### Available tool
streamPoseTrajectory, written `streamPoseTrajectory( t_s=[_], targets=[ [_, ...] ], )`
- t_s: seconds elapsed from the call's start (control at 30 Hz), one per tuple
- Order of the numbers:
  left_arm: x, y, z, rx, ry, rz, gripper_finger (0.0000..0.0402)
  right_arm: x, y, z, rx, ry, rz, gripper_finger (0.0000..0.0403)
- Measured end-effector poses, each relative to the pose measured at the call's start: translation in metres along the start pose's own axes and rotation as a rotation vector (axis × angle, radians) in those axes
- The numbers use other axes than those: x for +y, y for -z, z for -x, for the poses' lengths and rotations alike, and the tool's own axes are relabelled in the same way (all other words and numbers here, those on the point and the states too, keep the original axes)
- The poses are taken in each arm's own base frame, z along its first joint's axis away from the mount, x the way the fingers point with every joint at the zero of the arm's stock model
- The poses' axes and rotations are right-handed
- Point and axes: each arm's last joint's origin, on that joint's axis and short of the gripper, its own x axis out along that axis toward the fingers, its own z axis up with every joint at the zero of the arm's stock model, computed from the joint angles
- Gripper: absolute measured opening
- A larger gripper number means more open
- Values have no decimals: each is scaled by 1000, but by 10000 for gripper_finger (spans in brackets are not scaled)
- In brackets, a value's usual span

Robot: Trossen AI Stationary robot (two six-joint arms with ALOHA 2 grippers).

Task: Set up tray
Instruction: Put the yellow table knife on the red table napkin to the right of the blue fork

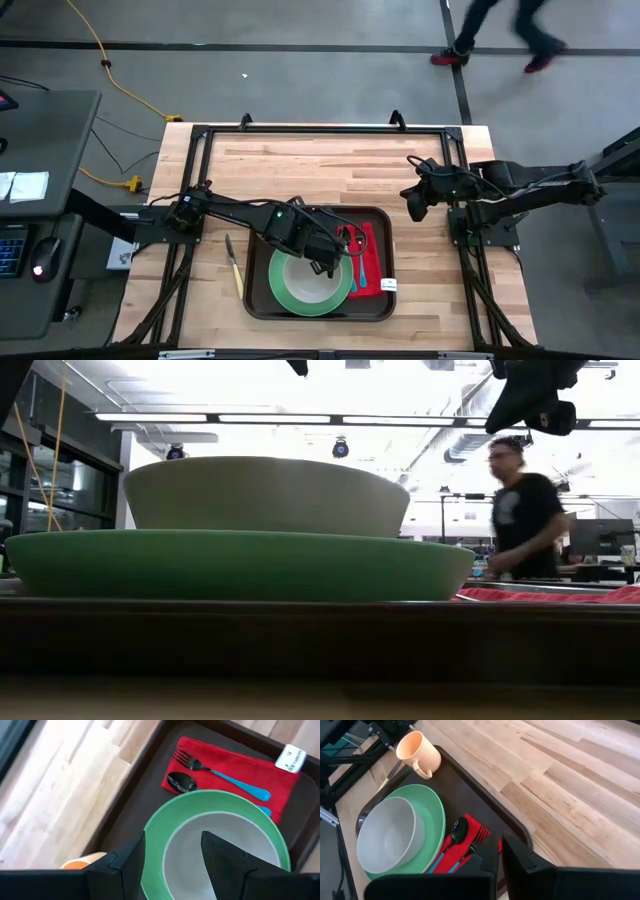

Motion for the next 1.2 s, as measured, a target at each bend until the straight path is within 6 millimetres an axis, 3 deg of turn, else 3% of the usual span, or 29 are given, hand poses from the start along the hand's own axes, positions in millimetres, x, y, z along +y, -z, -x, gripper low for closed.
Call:
streamPoseTrajectory(
  t_s=[0.17, 0.4, 0.93, 1.2],
  targets=[
    [3, -1, 3, -42, -34, -8, 223, -1, 1, 0, 10, 7, 18, 0],
    [26, 5, 22, -109, -84, -6, 223, -1, 1, 0, 10, 5, 17, 0],
    [82, 43, 44, -145, -176, 72, 223, -1, 1, 0, 6, 5, 17, 0],
    [102, 58, 51, -154, -183, 94, 223, -1, 1, 0, 6, 5, 18, 0]
  ],
)
